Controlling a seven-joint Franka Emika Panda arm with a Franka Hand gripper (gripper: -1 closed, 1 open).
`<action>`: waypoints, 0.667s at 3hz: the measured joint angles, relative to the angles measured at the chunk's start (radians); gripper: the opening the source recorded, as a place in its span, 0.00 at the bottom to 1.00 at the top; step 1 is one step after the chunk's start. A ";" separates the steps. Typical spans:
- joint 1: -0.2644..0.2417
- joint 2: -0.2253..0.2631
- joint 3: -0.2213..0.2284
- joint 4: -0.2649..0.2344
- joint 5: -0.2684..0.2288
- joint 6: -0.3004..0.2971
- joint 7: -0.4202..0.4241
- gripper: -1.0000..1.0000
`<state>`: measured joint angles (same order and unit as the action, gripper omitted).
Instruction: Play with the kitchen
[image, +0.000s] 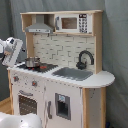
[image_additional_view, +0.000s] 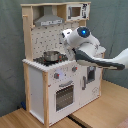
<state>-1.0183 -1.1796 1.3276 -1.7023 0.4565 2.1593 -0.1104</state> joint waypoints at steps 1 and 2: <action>-0.025 0.012 -0.004 0.035 0.077 -0.066 0.014 1.00; -0.055 0.040 -0.010 0.071 0.136 -0.127 0.020 1.00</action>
<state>-1.0734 -1.1397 1.3172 -1.6317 0.5921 2.0320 -0.0904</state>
